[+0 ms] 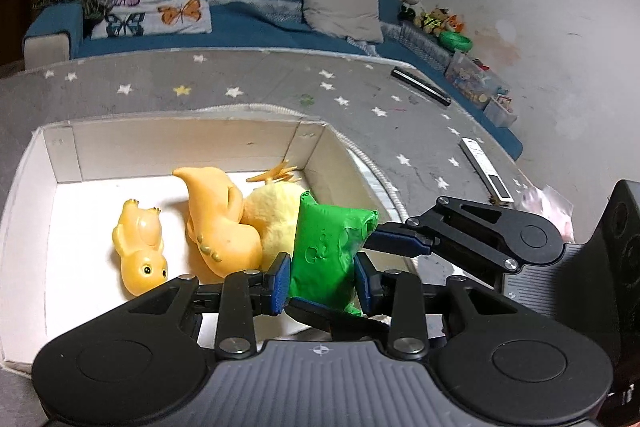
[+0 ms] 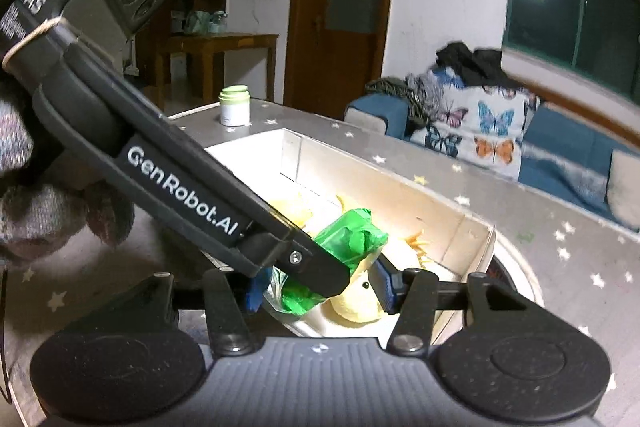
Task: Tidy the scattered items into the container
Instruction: 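Carry the green packet into the white box and open the left gripper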
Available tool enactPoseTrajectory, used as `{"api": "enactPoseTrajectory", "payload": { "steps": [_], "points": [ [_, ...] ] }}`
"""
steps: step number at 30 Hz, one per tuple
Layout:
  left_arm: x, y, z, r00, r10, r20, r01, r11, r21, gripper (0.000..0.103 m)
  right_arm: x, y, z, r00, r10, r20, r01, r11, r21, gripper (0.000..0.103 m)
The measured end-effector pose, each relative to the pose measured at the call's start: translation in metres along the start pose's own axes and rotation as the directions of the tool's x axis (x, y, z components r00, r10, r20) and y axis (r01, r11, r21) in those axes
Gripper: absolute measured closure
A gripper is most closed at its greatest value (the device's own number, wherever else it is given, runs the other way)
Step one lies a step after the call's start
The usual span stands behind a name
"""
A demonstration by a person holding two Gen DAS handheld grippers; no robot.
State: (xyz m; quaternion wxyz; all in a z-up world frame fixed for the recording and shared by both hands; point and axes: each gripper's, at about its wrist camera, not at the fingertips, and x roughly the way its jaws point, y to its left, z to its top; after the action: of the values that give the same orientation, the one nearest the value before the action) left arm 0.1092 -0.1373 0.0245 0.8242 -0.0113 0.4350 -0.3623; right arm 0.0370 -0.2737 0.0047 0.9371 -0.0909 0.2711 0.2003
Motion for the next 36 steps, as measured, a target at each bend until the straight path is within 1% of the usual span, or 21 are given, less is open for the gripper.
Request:
{"api": "enactPoseTrajectory", "payload": {
  "steps": [3,6,15,18,21,25,30,36],
  "points": [
    [0.008,0.005,0.001,1.000,0.005,-0.018,-0.006,1.000,-0.013,0.066,0.007,-0.009,-0.001,1.000,0.006,-0.018,-0.005,1.000,0.030,0.050],
    [0.012,0.009,0.001,1.000,-0.001,-0.028,0.000,1.000,-0.030,0.066,0.013,-0.013,-0.003,0.999,0.009,-0.040,-0.008,0.999,0.037,0.050],
    [0.014,0.019,0.002,1.000,-0.003,-0.030,0.000,0.996,-0.092,0.065,0.022,-0.012,-0.007,0.997,0.022,-0.080,-0.017,0.998,0.055,0.050],
    [0.011,0.020,0.002,1.000,-0.005,-0.022,0.003,0.995,-0.099,0.065,0.023,-0.012,-0.006,0.996,0.018,-0.082,-0.014,0.998,0.058,0.050],
    [0.011,0.019,0.003,0.999,-0.009,-0.031,0.006,0.995,-0.100,0.065,0.024,-0.011,-0.005,0.996,0.013,-0.088,-0.008,0.998,0.065,0.050],
    [0.013,0.018,0.004,0.999,0.004,-0.037,-0.008,0.994,-0.105,0.065,0.027,-0.014,-0.004,0.995,0.011,-0.094,-0.003,0.997,0.081,0.050],
    [0.014,0.019,0.006,0.999,0.000,-0.051,-0.006,0.991,-0.135,0.065,0.027,-0.016,-0.003,0.995,0.012,-0.098,-0.003,0.996,0.089,0.050],
    [0.011,0.021,0.006,0.999,-0.003,-0.041,-0.004,0.986,-0.164,0.065,0.026,-0.018,-0.002,0.996,0.004,-0.092,0.007,0.993,0.115,0.050]
  ]
}}
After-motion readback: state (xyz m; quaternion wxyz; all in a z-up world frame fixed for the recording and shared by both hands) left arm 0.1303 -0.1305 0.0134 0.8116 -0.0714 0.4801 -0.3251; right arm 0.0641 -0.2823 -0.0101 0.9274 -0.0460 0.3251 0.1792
